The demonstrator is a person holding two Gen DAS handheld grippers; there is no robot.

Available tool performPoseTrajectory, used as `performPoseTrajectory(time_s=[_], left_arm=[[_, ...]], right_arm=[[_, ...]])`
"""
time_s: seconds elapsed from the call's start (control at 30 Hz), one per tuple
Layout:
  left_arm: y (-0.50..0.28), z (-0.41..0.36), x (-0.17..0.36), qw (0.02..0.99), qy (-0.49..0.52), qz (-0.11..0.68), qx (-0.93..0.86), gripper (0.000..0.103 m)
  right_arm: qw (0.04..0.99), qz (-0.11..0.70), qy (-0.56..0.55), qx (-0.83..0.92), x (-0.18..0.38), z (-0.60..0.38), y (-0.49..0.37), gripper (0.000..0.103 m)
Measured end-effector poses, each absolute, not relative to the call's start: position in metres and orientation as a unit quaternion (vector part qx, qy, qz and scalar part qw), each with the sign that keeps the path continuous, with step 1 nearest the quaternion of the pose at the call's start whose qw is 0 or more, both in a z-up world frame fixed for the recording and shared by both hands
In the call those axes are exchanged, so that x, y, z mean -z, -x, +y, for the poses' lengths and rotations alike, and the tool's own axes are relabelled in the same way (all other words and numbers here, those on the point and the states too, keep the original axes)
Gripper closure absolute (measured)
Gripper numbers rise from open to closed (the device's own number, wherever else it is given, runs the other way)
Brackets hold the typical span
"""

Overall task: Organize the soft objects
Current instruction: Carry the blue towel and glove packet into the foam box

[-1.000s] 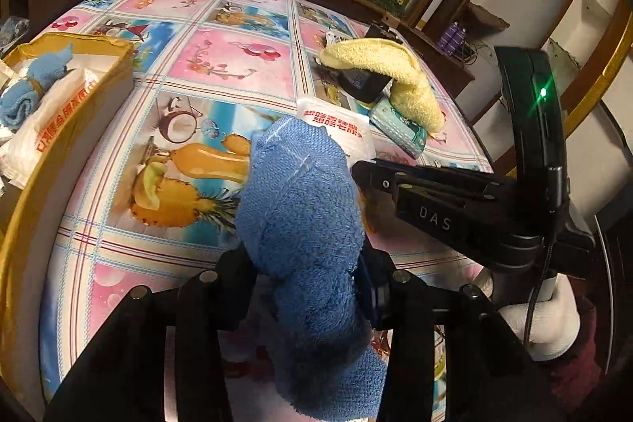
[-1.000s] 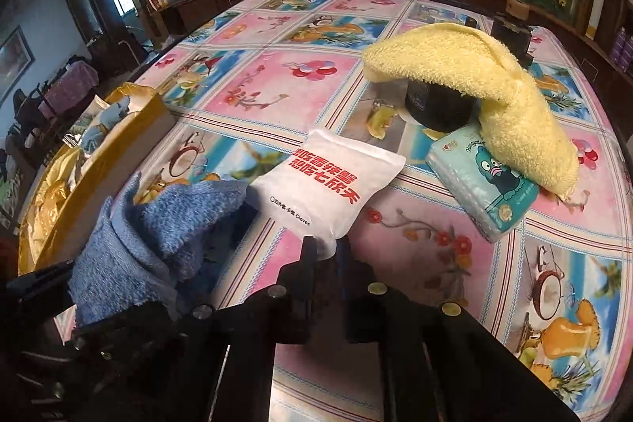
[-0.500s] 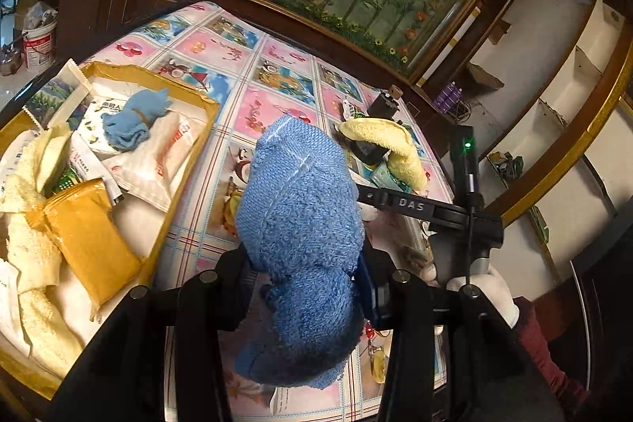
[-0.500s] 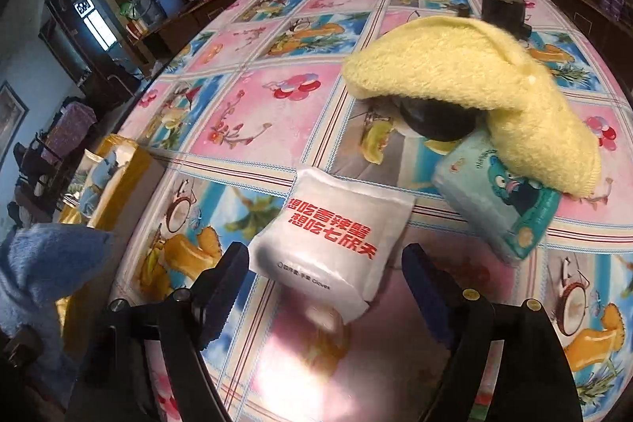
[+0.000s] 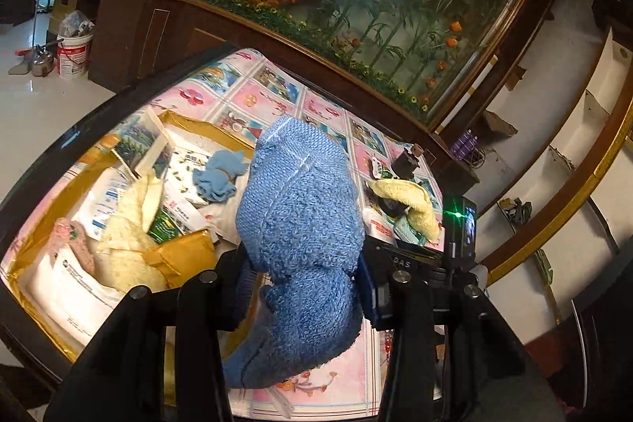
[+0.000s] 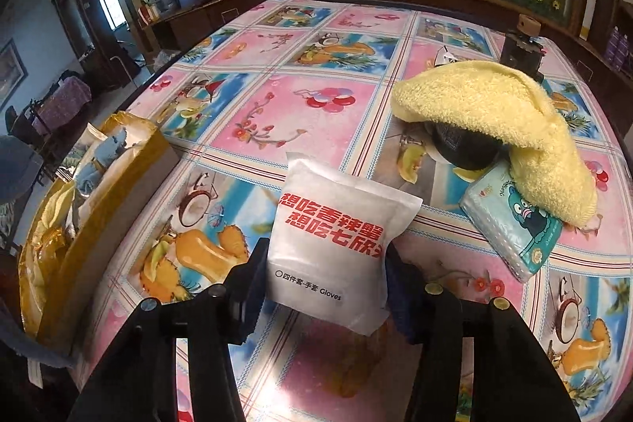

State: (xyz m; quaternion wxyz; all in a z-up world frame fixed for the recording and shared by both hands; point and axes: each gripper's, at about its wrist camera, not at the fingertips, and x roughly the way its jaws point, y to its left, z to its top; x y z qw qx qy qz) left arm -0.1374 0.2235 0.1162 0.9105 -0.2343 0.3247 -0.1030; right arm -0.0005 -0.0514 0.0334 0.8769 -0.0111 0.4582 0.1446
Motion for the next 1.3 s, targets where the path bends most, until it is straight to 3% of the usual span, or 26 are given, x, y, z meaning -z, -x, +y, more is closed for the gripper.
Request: performPoseTrajectory(time_s=[0.4, 0.8, 0.93, 1.03, 1.1, 1.3], left_arm=[[0.14, 0.27, -0.106, 0.913, 0.241, 0.326, 0.033, 0.061], [0.133, 0.305, -0.059, 0.893, 0.217, 0.388, -0.071, 0.059], [0.135, 0.31, -0.05, 0.891, 0.208, 0.394, -0.092, 0.046], [0.14, 0.313, -0.052, 0.896, 0.206, 0.383, -0.091, 0.035], [0.143, 0.313, -0.055, 0.9, 0.206, 0.374, -0.088, 0.03], [0.147, 0.311, -0.065, 0.908, 0.203, 0.358, -0.08, 0.03]], right_arm=[[0.865, 0.417, 0.017, -0.28, -0.093, 0.026, 0.044, 0.048], [0.821, 0.427, 0.082, -0.37, -0.079, 0.135, 0.069, 0.047], [0.815, 0.435, 0.101, -0.371, -0.066, 0.155, 0.068, 0.046], [0.815, 0.437, 0.107, -0.365, -0.06, 0.163, 0.061, 0.041], [0.815, 0.439, 0.105, -0.363, -0.057, 0.165, 0.055, 0.031], [0.814, 0.45, 0.071, -0.36, -0.053, 0.157, 0.046, 0.027]])
